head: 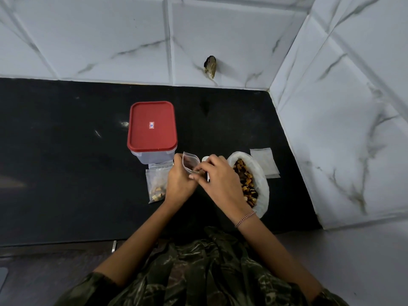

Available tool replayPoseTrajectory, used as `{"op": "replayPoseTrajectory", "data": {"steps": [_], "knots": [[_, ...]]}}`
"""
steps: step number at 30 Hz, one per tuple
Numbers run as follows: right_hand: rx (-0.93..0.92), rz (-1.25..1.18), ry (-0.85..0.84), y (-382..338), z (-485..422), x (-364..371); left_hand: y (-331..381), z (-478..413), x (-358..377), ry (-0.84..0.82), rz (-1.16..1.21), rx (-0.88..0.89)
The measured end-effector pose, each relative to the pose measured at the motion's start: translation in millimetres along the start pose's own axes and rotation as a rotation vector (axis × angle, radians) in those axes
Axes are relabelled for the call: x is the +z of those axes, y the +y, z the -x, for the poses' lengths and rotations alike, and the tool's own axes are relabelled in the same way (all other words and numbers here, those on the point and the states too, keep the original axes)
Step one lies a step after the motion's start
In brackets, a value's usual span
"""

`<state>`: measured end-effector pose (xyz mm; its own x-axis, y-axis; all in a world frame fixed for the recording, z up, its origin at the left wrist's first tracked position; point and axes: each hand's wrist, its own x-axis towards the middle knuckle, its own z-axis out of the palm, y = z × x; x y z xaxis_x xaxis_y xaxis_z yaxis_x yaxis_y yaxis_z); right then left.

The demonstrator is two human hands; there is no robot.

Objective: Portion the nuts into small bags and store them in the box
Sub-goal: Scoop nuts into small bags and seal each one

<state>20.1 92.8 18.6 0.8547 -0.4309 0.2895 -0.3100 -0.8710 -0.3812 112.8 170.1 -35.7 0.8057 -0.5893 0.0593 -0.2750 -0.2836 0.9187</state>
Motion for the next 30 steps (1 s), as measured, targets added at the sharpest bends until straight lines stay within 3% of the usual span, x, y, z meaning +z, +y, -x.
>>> {"op": "replayPoseTrajectory", "data": {"steps": [4,8,11,18,23,26,30], "knots": [[0.019,-0.134,0.027,7,-4,0,5,-1,-5,-0.059,0.026,0.034],[0.157,-0.388,0.123,18,-8,-10,11,2,-19,-0.182,0.284,0.070],[0.214,-0.474,0.173,24,-11,-20,18,0,-28,-0.137,0.467,0.071],[0.258,-0.560,0.152,27,-14,-28,27,-5,-33,-0.011,0.384,0.078],[0.122,-0.447,-0.049,23,-21,-25,25,-3,-31,0.036,0.258,0.145],[0.088,-0.362,0.012,12,-26,-16,29,-1,-30,0.046,0.203,0.217],[0.086,-0.444,0.072,5,-28,-13,31,0,-32,0.069,0.235,0.247]]}}
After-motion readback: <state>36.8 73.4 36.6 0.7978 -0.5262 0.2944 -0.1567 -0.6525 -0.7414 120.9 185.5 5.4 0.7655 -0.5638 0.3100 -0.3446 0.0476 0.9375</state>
